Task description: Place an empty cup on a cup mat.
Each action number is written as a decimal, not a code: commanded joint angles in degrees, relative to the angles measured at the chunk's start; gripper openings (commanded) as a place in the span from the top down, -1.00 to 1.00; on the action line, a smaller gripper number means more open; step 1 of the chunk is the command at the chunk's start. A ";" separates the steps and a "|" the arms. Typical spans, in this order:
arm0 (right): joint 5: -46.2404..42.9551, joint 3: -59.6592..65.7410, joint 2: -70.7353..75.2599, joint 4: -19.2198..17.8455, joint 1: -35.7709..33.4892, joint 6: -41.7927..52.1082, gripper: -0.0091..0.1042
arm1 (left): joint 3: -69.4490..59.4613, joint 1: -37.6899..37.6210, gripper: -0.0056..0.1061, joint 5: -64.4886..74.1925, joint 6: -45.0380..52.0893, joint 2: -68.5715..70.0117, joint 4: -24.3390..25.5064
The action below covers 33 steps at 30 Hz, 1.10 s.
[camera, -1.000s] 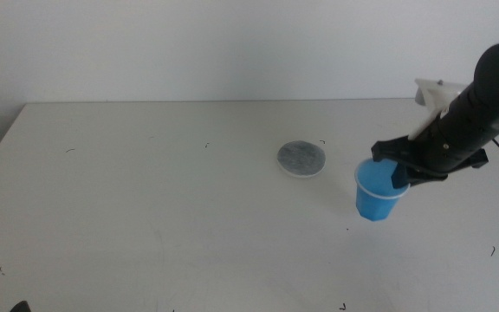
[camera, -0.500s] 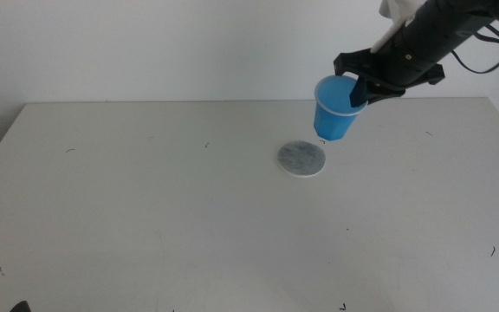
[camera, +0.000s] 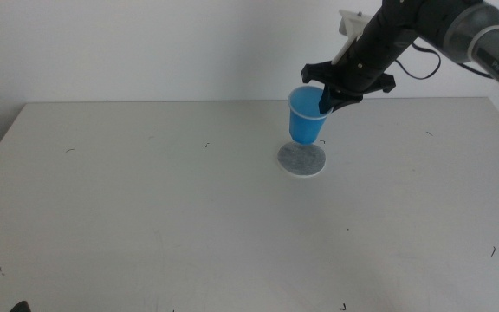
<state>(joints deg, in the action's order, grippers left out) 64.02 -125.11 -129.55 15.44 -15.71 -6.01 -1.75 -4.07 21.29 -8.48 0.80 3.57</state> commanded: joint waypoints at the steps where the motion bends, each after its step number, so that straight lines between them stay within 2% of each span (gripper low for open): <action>1: -0.44 -2.51 2.10 0.54 0.00 -0.54 0.84 | 0.34 0.06 -0.98 -3.84 -0.61 0.53 0.18; 16: 0.43 -2.32 -1.97 0.82 0.00 -0.62 0.84 | 0.34 0.06 -0.98 -3.84 -0.61 0.53 0.18; 33: -5.34 -2.25 -1.96 0.30 -0.06 1.33 0.84 | 0.34 0.06 -0.98 -3.84 -0.61 0.53 0.18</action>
<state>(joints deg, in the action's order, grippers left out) 60.68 -125.46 -135.50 15.49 -15.71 -5.31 -1.75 -4.07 21.29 -8.48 0.80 3.57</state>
